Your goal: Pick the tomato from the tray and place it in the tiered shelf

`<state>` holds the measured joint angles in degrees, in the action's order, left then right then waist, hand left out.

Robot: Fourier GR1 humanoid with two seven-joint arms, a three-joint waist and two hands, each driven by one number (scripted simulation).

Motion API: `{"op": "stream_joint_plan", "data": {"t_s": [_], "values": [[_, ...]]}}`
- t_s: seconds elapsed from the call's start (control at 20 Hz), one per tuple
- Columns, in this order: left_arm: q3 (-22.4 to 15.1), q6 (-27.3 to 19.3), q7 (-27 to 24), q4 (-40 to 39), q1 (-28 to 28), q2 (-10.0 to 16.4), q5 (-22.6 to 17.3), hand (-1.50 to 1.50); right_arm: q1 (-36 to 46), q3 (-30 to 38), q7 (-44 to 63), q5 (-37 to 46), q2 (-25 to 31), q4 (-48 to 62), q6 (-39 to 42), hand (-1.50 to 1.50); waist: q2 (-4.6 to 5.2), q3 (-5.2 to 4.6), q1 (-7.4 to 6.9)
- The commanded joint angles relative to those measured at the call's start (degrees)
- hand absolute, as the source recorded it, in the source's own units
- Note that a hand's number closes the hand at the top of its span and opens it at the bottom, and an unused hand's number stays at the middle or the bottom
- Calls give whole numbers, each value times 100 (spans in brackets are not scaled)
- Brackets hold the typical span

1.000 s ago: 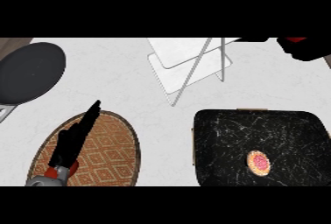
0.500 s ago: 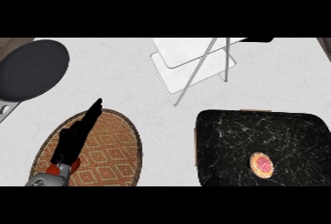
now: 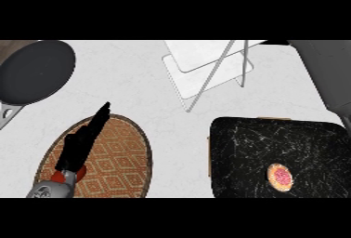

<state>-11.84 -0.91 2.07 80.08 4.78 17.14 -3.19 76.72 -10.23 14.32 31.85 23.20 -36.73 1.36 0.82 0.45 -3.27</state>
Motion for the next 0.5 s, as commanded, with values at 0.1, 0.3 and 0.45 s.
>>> {"op": "stream_joint_plan", "data": {"t_s": [0.1,0.3,0.45], "values": [[-49,30,101,-78,-99,-120,6,0,435,53,-349,187,-565,1274,-182,150,50,-50,-77],[-68,-8,76,-105,-98,-180,26,0,201,1156,-405,-1071,-967,1343,41,150,90,-37,-101],[-107,3,86,-25,-88,-178,65,0,273,1877,-159,-1804,-1072,1578,227,-150,82,-37,-120]]}}
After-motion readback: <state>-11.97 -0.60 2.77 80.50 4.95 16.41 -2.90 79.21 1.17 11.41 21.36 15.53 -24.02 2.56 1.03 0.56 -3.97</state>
